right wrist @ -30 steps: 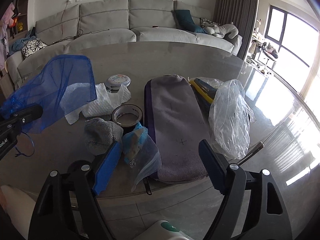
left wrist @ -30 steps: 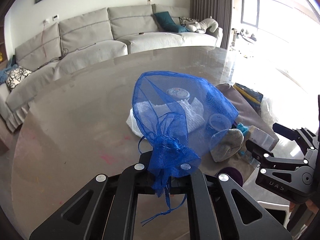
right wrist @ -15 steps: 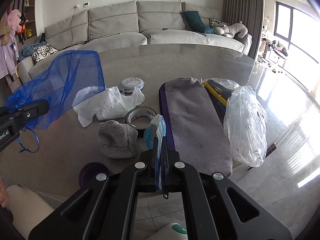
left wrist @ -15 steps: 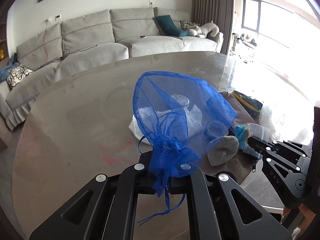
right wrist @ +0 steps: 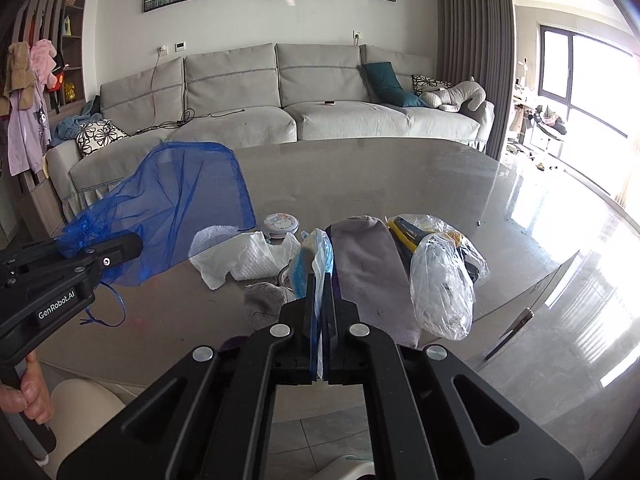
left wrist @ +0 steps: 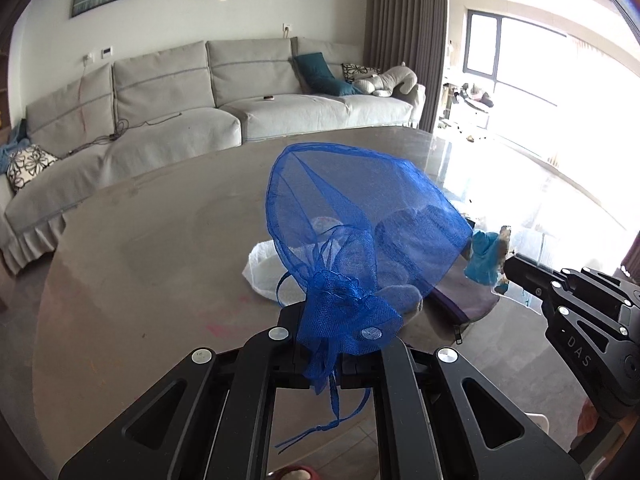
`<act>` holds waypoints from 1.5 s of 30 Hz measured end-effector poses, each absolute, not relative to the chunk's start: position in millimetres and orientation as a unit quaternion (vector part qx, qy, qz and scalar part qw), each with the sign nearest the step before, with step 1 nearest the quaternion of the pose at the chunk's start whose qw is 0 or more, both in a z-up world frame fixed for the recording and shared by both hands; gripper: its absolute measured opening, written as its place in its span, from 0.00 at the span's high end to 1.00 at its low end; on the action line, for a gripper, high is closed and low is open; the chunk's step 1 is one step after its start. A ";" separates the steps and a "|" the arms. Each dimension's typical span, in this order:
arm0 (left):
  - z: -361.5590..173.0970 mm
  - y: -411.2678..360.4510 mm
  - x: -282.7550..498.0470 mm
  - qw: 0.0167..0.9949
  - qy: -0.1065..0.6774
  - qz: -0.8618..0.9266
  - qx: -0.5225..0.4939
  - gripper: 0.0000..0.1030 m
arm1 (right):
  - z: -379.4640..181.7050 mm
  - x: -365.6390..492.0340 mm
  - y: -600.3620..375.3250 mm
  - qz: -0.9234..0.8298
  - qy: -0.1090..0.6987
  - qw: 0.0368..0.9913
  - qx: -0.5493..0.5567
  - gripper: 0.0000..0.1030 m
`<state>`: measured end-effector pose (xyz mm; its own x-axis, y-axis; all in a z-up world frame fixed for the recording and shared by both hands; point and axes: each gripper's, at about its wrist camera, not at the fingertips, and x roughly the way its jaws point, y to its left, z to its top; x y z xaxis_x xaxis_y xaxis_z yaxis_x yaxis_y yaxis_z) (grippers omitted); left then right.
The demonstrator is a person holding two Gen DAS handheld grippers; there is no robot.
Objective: Collect trash
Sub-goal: 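Carry the mesh bag and plastic bag over the white trash bin with both tools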
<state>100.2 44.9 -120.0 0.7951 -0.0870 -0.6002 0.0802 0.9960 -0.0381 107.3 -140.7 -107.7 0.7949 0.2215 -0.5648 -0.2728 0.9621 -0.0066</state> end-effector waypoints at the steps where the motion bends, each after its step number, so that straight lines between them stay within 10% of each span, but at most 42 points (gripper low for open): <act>1: -117.8 42.3 96.4 0.948 0.316 -0.050 -0.004 0.95 | -104.0 101.5 -142.1 0.128 0.289 0.948 -0.044 0.98; 45: -231.5 -144.9 -47.7 0.849 0.403 -0.317 0.128 0.94 | -197.0 -90.6 -255.2 -0.058 0.342 0.937 0.026 0.98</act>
<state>-47.7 -144.9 -231.5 0.4754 -0.4347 -0.7649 0.6406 0.7669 -0.0377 -90.6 -255.2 -197.0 0.7588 -0.0906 -0.6450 0.1261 0.9920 0.0090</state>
